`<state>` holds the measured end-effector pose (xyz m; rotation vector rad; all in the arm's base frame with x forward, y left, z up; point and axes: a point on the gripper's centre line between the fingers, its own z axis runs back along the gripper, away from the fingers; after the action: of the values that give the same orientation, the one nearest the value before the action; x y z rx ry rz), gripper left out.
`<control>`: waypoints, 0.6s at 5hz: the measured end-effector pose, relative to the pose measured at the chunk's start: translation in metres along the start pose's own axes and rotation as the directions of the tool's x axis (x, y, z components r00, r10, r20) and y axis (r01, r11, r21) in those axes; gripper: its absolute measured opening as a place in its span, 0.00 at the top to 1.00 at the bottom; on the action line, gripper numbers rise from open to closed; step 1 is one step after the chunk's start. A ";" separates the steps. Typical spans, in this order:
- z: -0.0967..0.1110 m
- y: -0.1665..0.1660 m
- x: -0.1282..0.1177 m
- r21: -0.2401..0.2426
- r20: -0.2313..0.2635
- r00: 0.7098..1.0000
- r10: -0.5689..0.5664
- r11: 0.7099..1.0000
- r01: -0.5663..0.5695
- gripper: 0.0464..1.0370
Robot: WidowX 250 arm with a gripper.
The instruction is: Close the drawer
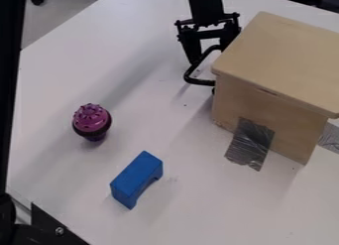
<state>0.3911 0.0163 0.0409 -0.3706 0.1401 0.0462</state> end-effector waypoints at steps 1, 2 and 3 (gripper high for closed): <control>0.011 -0.006 -0.003 0.000 0.023 1.000 -0.008 1.000 0.008 0.04; 0.009 0.000 -0.007 0.051 -0.002 1.000 0.000 0.999 0.000 0.04; 0.018 0.005 -0.011 0.113 -0.006 1.000 -0.004 0.994 0.005 0.04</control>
<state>0.3823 0.0270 0.0569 -0.2576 0.1472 0.0327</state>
